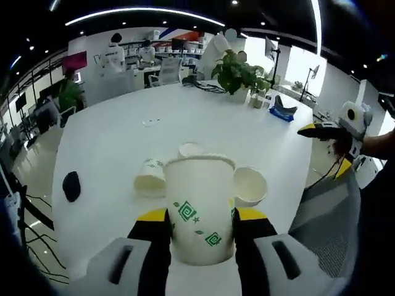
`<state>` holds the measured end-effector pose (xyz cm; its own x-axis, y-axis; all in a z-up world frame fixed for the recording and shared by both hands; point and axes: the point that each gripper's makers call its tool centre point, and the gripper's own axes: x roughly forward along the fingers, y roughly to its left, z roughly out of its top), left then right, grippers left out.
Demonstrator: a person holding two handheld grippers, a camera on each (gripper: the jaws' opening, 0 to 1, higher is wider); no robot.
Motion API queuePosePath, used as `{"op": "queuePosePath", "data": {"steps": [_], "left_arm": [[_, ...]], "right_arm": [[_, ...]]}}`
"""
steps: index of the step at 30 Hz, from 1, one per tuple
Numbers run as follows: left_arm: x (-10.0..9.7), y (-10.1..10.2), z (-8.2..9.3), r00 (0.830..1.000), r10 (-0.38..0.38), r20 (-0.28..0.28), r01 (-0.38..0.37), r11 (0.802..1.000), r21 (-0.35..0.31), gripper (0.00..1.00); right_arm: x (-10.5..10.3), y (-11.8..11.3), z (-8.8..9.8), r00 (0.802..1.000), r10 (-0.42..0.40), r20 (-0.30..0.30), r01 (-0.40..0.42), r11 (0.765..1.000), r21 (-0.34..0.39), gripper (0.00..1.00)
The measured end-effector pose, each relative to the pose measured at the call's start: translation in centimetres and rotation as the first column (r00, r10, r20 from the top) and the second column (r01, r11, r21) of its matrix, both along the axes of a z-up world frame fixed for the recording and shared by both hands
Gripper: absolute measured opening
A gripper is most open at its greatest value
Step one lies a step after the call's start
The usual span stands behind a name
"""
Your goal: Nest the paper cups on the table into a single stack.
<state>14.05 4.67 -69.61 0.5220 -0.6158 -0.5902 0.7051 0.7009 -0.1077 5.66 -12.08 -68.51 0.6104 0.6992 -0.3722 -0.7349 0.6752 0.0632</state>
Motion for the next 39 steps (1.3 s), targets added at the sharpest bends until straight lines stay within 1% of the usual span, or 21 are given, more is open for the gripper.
{"op": "queuePosePath", "data": {"steps": [1, 3, 5, 6, 7, 8, 9, 15, 19, 21, 26, 30, 36, 39], "left_arm": [[-0.7, -0.8, 0.2, 0.999, -0.046, -0.003, 0.046, 0.999, -0.016, 0.38], [-1.3, -1.8, 0.4, 0.995, -0.097, 0.014, 0.097, 0.995, -0.023, 0.38], [-2.2, -2.7, 0.6, 0.992, -0.128, 0.01, 0.128, 0.991, -0.034, 0.38], [-2.4, -2.9, 0.6, 0.991, -0.136, 0.012, 0.136, 0.99, -0.036, 0.38], [-2.8, -3.4, 0.6, 0.986, -0.164, 0.016, 0.164, 0.985, -0.043, 0.38], [-2.9, -3.5, 0.6, 0.985, -0.17, 0.015, 0.17, 0.984, -0.044, 0.38], [-3.4, -3.9, 0.5, 0.979, -0.205, 0.013, 0.205, 0.978, -0.044, 0.38], [-4.3, -4.8, 0.4, 0.963, -0.268, 0.011, 0.268, 0.962, -0.052, 0.38], [-5.2, -5.8, 0.3, 0.949, -0.316, 0.008, 0.316, 0.947, -0.056, 0.38], [-5.6, -6.3, 0.2, 0.94, -0.342, 0.007, 0.341, 0.938, -0.058, 0.38], [-6.5, -7.6, 0.1, 0.921, -0.389, 0.009, 0.389, 0.919, -0.057, 0.38], [-7.0, -8.4, 0.2, 0.906, -0.424, 0.016, 0.424, 0.904, -0.059, 0.38], [-7.6, -9.5, 0.4, 0.891, -0.452, 0.031, 0.453, 0.889, -0.061, 0.38], [-8.1, -10.1, 0.5, 0.881, -0.471, 0.047, 0.473, 0.879, -0.058, 0.38]], "right_arm": [[-0.1, 0.4, 0.4, 1.0, 0.016, -0.007, -0.016, 1.0, 0.012, 0.76], [0.0, 0.8, 1.0, 0.999, 0.034, 0.0, -0.034, 0.999, 0.018, 0.72], [0.0, 1.3, 1.7, 0.999, 0.05, 0.005, -0.05, 0.998, 0.029, 0.7], [0.1, 1.5, 2.0, 0.998, 0.057, 0.01, -0.058, 0.998, 0.031, 0.67], [0.1, 1.6, 2.4, 0.998, 0.066, 0.018, -0.067, 0.997, 0.035, 0.66], [0.1, 1.8, 2.7, 0.997, 0.073, 0.022, -0.074, 0.996, 0.042, 0.65], [0.1, 1.9, 3.0, 0.996, 0.08, 0.026, -0.081, 0.995, 0.05, 0.63], [0.4, 2.4, 4.5, 0.994, 0.107, 0.03, -0.109, 0.99, 0.089, 0.54], [0.4, 3.0, 5.2, 0.992, 0.127, 0.008, -0.127, 0.981, 0.148, 0.49], [0.2, 3.4, 5.4, 0.989, 0.147, -0.013, -0.142, 0.974, 0.179, 0.45], [-0.3, 4.4, 5.4, 0.982, 0.186, -0.032, -0.177, 0.966, 0.189, 0.4], [-0.4, 5.0, 5.4, 0.979, 0.201, -0.043, -0.189, 0.961, 0.2, 0.34], [-0.5, 5.7, 5.3, 0.974, 0.218, -0.064, -0.199, 0.954, 0.223, 0.27], [-0.4, 5.9, 5.1, 0.972, 0.221, -0.078, -0.198, 0.952, 0.232, 0.23]]}}
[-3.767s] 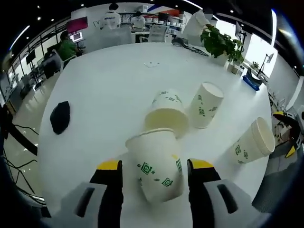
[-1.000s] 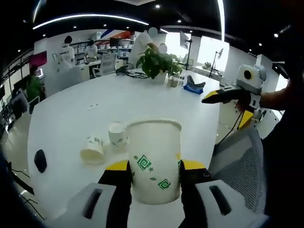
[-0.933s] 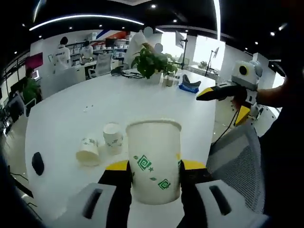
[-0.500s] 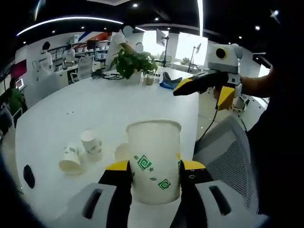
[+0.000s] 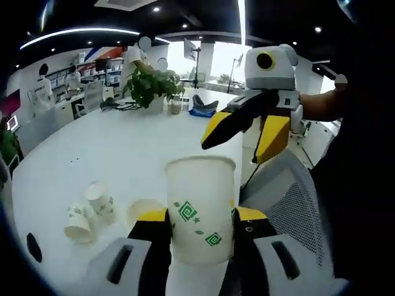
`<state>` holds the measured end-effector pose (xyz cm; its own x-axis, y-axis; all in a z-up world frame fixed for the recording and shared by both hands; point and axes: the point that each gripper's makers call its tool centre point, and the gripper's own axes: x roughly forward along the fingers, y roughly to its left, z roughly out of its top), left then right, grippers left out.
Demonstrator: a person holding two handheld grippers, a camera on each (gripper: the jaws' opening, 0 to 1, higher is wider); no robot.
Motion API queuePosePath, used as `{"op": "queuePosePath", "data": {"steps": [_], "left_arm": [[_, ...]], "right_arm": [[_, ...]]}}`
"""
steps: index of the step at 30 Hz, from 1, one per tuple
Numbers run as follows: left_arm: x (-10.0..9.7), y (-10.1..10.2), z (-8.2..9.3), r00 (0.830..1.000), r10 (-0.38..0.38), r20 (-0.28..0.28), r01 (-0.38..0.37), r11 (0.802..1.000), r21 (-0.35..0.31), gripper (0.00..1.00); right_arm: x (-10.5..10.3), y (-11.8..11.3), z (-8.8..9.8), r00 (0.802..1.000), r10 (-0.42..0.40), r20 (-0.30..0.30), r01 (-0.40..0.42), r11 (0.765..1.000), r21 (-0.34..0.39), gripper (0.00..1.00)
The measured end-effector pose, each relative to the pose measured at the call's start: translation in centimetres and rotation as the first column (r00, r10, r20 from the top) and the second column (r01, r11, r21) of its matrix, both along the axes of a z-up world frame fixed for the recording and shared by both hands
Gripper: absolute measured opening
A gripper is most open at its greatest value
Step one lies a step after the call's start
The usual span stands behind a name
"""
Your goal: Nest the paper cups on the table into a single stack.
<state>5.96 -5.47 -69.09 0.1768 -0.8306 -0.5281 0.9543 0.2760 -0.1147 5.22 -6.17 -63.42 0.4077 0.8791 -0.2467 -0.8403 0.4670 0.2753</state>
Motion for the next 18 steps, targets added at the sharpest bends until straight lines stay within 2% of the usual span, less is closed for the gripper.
{"op": "queuePosePath", "data": {"steps": [1, 4, 8, 11, 18], "left_arm": [[-0.1, -0.1, 0.0, 1.0, -0.005, 0.004, 0.005, 1.0, -0.001, 0.38], [-0.3, -0.5, 0.1, 1.0, -0.018, 0.025, 0.018, 1.0, 0.001, 0.38], [-0.6, -0.9, 0.4, 0.999, -0.024, 0.038, 0.024, 1.0, 0.0, 0.38], [-0.6, -1.2, 0.6, 0.998, -0.025, 0.055, 0.025, 1.0, 0.001, 0.38], [-0.3, -1.4, 0.8, 0.996, -0.021, 0.084, 0.021, 1.0, 0.006, 0.38]], "right_arm": [[0.0, 0.1, 0.0, 1.0, 0.002, -0.004, -0.002, 1.0, 0.003, 0.22], [-0.2, 0.3, 0.2, 0.998, 0.005, -0.065, -0.001, 0.998, 0.057, 0.17], [-0.1, 0.4, 0.0, 0.997, 0.002, -0.081, 0.003, 0.998, 0.058, 0.15], [0.0, 0.4, 0.0, 0.993, 0.002, -0.116, 0.008, 0.996, 0.086, 0.1], [-0.2, 0.7, -0.2, 0.99, 0.008, -0.142, 0.005, 0.996, 0.088, 0.02]]}}
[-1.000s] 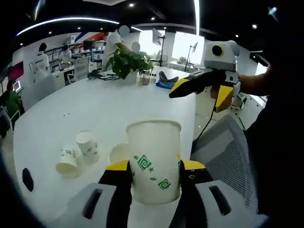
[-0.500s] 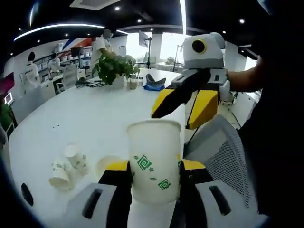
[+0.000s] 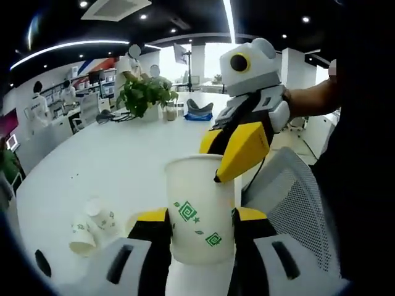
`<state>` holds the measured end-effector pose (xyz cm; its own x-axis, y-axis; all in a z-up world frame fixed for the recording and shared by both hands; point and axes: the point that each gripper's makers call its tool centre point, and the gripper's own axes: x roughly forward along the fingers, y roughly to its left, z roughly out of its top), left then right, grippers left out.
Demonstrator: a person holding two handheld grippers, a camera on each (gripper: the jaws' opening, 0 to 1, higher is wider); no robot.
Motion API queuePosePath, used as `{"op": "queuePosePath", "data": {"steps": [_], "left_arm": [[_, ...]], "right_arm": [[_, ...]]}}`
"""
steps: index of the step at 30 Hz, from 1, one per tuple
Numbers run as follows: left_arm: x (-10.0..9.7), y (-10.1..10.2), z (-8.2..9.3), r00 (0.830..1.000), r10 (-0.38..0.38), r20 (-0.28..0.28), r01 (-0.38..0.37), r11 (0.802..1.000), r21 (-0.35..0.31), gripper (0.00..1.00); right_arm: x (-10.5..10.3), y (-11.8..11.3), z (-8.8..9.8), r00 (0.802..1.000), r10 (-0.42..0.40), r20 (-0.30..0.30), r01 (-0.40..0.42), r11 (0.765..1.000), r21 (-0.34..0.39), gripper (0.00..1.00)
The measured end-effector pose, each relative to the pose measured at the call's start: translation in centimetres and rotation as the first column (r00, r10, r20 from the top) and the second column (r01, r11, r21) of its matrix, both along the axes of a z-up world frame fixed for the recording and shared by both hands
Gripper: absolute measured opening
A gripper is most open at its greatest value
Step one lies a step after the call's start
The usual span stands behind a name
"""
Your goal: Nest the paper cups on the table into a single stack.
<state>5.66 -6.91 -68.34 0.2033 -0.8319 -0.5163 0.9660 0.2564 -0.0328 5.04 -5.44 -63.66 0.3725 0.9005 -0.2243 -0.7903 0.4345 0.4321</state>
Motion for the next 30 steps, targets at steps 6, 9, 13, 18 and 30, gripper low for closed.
{"op": "queuePosePath", "data": {"steps": [6, 9, 13, 18, 30], "left_arm": [[-0.1, -0.1, -0.3, 1.0, -0.005, 0.007, 0.005, 1.0, 0.01, 0.38], [-0.2, -0.2, -0.3, 1.0, -0.01, 0.01, 0.01, 1.0, 0.014, 0.39], [-0.1, -0.2, -0.3, 1.0, -0.008, 0.007, 0.008, 1.0, 0.007, 0.4], [0.2, 0.1, -0.7, 1.0, 0.023, 0.018, -0.023, 1.0, 0.012, 0.48], [2.0, 3.0, -0.9, 0.981, 0.192, 0.007, -0.191, 0.981, -0.043, 0.7]], "right_arm": [[-0.1, 0.0, -0.2, 0.999, -0.01, -0.039, 0.011, 1.0, 0.018, 0.0], [-0.2, -0.1, -0.3, 0.999, -0.009, -0.051, 0.01, 1.0, 0.015, 0.0], [-0.4, -0.2, -0.2, 0.998, -0.004, -0.059, 0.005, 1.0, 0.02, 0.0], [-0.4, -0.1, 0.0, 0.999, 0.006, -0.048, -0.005, 1.0, 0.013, 0.0], [0.6, 0.6, 0.2, 0.998, 0.046, 0.037, -0.044, 0.997, -0.067, 0.0]]}}
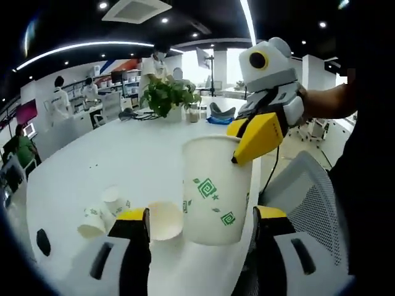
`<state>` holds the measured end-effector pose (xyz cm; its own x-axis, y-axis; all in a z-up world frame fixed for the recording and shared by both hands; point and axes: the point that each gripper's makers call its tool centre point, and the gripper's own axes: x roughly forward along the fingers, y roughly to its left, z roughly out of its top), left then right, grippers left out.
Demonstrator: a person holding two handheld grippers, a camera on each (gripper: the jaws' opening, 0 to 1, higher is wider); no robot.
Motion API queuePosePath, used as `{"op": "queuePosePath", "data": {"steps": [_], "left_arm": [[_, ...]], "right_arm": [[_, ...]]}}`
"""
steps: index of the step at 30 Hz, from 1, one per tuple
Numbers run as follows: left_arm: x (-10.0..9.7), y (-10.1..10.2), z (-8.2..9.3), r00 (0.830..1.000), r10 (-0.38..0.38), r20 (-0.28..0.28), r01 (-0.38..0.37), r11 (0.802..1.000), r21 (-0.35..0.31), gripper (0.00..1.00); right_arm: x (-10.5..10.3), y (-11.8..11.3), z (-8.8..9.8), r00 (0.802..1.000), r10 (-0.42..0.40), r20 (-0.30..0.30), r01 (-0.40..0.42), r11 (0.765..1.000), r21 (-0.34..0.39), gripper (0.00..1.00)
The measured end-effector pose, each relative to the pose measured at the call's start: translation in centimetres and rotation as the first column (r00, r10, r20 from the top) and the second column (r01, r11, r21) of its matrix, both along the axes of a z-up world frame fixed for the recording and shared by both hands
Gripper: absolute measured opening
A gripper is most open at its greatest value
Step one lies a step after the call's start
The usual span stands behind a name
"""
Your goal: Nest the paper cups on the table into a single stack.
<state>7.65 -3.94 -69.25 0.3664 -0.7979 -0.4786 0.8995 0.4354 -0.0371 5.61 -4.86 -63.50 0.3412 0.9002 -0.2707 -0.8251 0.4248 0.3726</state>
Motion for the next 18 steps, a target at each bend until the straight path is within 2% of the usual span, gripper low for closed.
{"op": "queuePosePath", "data": {"steps": [8, 14, 18], "left_arm": [[0.5, 2.1, -0.2, 0.996, 0.091, -0.001, -0.091, 0.996, -0.024, 0.76], [0.9, 3.2, -0.2, 0.989, 0.15, 0.016, -0.149, 0.988, -0.037, 0.87], [0.7, 3.6, -0.3, 0.986, 0.164, 0.017, -0.164, 0.986, -0.034, 0.91]], "right_arm": [[1.5, -0.2, -0.5, 0.996, 0.008, 0.093, 0.002, 0.995, -0.104, 0.0], [3.2, -0.2, -0.9, 0.991, 0.007, 0.137, 0.017, 0.985, -0.172, 0.0], [4.2, 0.0, -1.5, 0.987, 0.022, 0.158, 0.014, 0.974, -0.225, 0.0]]}}
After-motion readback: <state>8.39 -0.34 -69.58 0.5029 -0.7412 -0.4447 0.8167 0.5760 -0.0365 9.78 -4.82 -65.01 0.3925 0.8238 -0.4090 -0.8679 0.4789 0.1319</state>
